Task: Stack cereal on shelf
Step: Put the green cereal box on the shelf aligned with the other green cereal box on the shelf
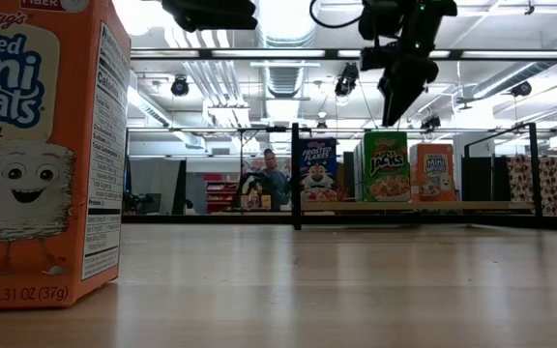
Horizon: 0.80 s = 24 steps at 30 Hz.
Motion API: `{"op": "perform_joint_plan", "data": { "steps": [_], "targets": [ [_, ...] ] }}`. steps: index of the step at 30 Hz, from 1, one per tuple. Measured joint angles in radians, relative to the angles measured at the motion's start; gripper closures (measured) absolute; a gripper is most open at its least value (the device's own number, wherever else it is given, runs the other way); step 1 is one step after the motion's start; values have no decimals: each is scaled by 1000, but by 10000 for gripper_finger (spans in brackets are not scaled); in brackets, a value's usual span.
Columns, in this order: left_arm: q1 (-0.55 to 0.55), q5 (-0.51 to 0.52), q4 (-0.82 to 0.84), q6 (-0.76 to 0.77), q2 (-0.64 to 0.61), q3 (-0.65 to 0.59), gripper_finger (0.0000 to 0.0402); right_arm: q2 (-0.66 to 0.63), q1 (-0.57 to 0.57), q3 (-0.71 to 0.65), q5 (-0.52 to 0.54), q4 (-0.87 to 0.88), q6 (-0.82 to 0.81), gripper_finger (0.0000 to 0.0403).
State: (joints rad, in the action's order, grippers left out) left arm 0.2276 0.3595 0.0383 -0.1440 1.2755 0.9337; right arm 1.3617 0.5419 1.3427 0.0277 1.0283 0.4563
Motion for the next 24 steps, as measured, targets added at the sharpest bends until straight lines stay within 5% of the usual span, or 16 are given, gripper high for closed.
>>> {"op": "perform_joint_plan", "data": {
  "steps": [11, 24],
  "targets": [
    [0, 0, 4, 3, 0, 0, 168, -1, -22, 94, -2, 36, -109, 204],
    [0, 0, 4, 2, 0, 0, 168, 63, -60, 98, -2, -102, -185, 363]
  ]
}}
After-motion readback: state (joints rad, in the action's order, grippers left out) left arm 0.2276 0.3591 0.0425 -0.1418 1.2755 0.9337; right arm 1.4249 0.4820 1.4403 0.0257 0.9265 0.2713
